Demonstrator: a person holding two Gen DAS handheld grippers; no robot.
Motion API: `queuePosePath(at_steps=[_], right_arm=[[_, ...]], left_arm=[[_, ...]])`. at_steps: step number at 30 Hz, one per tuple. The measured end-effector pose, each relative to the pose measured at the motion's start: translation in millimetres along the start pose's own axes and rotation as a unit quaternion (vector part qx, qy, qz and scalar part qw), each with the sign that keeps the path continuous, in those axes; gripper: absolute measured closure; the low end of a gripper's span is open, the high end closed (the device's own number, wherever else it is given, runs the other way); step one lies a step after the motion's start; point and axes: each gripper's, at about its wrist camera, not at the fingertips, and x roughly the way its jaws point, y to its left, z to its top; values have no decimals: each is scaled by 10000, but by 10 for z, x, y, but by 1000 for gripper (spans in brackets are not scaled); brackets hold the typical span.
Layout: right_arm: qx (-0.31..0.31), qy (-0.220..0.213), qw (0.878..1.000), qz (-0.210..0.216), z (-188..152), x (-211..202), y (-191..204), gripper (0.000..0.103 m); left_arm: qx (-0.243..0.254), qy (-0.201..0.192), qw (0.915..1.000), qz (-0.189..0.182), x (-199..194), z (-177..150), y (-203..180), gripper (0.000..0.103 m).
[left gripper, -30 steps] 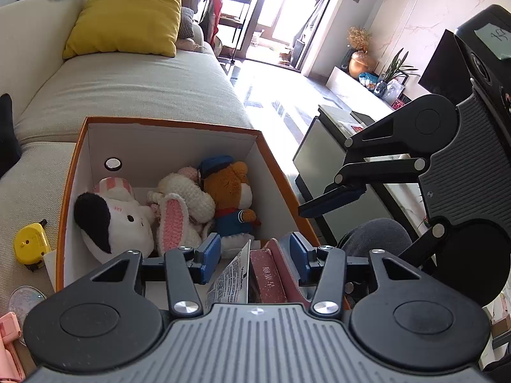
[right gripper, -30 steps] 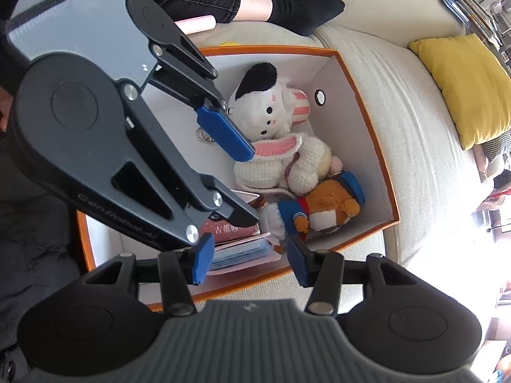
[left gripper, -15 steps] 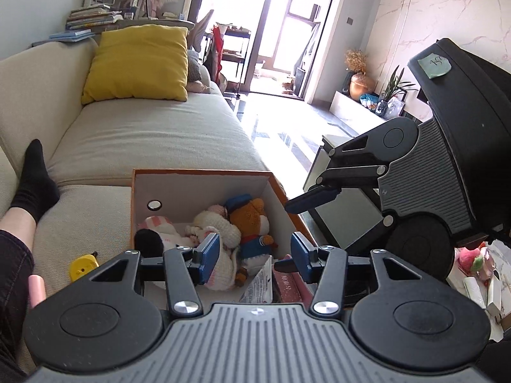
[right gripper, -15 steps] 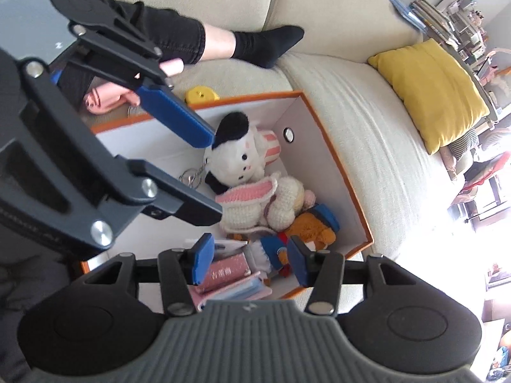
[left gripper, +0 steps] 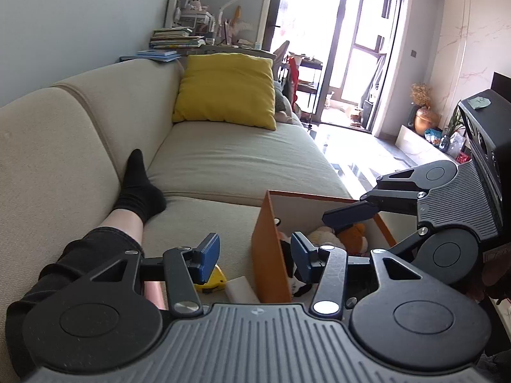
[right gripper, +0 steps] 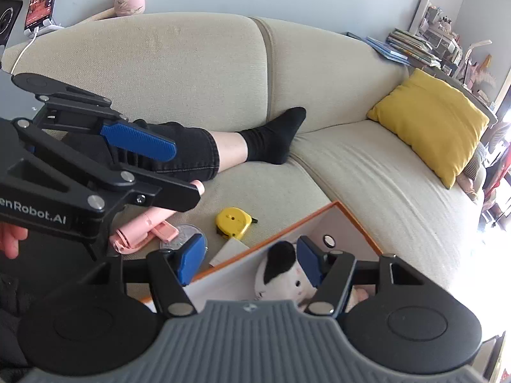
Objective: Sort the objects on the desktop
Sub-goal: 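Withdraw both tools from the orange box toward the sofa items, then grasp the glitter round compact mirror with the left tool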
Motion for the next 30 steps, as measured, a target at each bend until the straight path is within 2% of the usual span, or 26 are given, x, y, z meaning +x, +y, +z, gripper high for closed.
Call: queuePosePath(at_steps=[5, 11, 14, 16, 24, 30], right_arm=[[236, 292, 9992, 127, 160, 283, 142, 37], [214, 804, 9960, 331, 242, 610, 223, 39], [75, 1090, 9931, 424, 260, 769, 258, 44], [30, 1309, 9904, 446, 270, 880, 261, 55], [-83, 1856, 9806, 623, 326, 1270, 207, 63], [-406, 2176, 9690, 1095, 324, 1553, 269, 63]], left_arm=[[-256, 207, 9992, 243, -18, -48, 357, 46], [-522, 580, 9969, 133, 46, -174, 716, 49], [-507, 806, 9954, 87, 97, -269, 836, 53], [-473, 943, 9944, 68, 140, -332, 896, 54], [-280, 1489, 9885, 32, 391, -472, 915, 57], [-100, 1815, 9833, 71, 631, -522, 870, 57]])
